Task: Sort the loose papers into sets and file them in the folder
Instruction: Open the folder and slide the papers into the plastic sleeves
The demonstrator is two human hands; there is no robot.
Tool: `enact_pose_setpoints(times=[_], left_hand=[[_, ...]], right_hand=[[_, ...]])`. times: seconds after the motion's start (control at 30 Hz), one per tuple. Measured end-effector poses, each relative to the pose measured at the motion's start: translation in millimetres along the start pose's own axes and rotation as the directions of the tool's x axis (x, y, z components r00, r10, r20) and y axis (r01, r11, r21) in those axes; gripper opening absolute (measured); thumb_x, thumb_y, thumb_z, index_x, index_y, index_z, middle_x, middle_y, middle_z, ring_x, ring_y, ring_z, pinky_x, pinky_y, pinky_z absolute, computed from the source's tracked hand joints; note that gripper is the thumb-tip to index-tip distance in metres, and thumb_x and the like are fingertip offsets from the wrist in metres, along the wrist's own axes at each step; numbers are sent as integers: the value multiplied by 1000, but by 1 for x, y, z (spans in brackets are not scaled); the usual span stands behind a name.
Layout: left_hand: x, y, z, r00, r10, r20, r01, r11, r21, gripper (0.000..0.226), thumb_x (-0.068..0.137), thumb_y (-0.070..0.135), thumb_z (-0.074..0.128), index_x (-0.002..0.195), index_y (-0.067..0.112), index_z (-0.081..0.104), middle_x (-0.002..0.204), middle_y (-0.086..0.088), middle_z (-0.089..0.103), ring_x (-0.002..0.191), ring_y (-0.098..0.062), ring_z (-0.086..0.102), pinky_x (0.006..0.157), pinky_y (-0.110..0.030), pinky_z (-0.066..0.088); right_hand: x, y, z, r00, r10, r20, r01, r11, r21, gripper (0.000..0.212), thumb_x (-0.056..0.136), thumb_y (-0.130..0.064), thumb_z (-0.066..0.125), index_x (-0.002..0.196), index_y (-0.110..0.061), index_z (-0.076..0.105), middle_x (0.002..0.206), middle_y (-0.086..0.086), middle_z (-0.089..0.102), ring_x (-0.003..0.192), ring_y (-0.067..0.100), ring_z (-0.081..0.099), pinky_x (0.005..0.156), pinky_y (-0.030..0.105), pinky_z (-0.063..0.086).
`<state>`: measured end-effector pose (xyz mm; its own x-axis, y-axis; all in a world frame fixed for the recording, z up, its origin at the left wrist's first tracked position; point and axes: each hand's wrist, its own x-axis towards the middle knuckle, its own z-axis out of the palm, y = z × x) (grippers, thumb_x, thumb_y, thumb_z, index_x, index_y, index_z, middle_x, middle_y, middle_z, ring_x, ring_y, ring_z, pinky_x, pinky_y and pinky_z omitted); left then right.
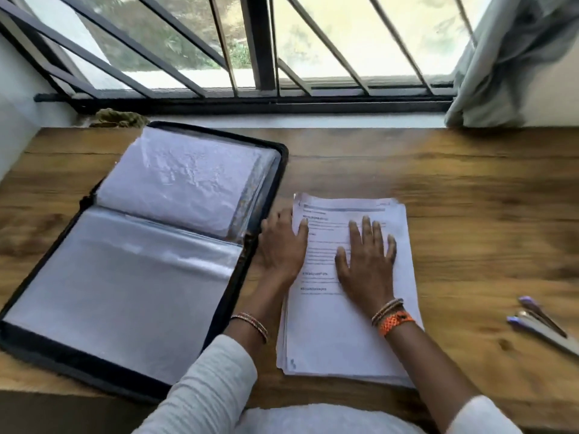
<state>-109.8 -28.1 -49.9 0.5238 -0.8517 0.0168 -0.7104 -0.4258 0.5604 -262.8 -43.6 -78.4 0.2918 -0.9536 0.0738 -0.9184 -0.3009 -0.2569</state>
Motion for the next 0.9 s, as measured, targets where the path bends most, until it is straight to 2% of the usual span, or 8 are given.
enact_pose_setpoints(times=[0.1,0.2,0.33,0.47,0.6,0.7,0.8,0.9], left_hand=[[12,7,1,998,-25,-50,16,985,-171,29,90,32,57,110,11,60,115,-10,58,108,-30,51,87,-42,44],[12,16,-8,999,-17,-51,-2,935,-355,29,92,39,56,90,10,58,90,-4,63,84,-20,59,68,-35,48],[0,29,-36,978,206,-21,-171,748,-641,20,94,26,58,82,14,46,77,-14,58,71,-17,55,58,-43,48],[-1,46,-71,937,328,-124,-309,605,-734,22,91,11,59,81,23,44,85,-18,60,83,-9,57,69,-27,48],[-2,54,-86,921,324,-216,-374,581,-723,23,89,6,61,81,24,48,96,3,63,105,6,57,91,-19,44],[0,56,-90,922,296,-248,-377,554,-742,18,90,2,59,83,16,50,98,-2,65,102,-3,63,83,-27,50],[2,63,-110,948,243,-205,-276,309,-910,13,93,9,56,88,12,44,77,-10,63,67,-15,61,56,-30,50],[7,69,-137,932,266,-245,-304,209,-929,13,90,16,54,95,13,43,69,1,66,58,-14,61,49,-26,52]], right_hand=[[-1,-1,-1,1000,-5,3,5,1000,15,63,86,-40,31,136,-6,51,144,22,43,135,36,40,110,55,21],[-1,0,-8,999,7,-52,1,988,152,67,82,-41,34,135,-3,47,147,24,37,139,36,33,111,56,19],[13,11,-51,954,214,-212,-102,891,441,82,72,-34,56,145,-7,30,153,17,27,143,32,21,112,54,14],[29,30,-97,946,310,-97,-139,658,740,82,71,-33,64,143,-16,29,142,6,43,132,24,40,109,49,30],[35,38,-106,946,313,81,-191,338,922,66,68,-23,70,129,-14,46,117,4,55,111,23,54,77,25,46],[39,38,-102,951,299,81,-199,389,900,67,79,-19,75,135,-13,39,124,7,50,112,23,51,81,25,43],[39,36,-106,975,121,188,-217,306,927,80,65,-44,82,132,-18,47,123,1,58,111,16,55,85,32,46],[38,30,-117,999,-2,39,-37,261,965,31,78,-16,77,104,-29,68,101,-11,71,94,6,65,76,28,53]])
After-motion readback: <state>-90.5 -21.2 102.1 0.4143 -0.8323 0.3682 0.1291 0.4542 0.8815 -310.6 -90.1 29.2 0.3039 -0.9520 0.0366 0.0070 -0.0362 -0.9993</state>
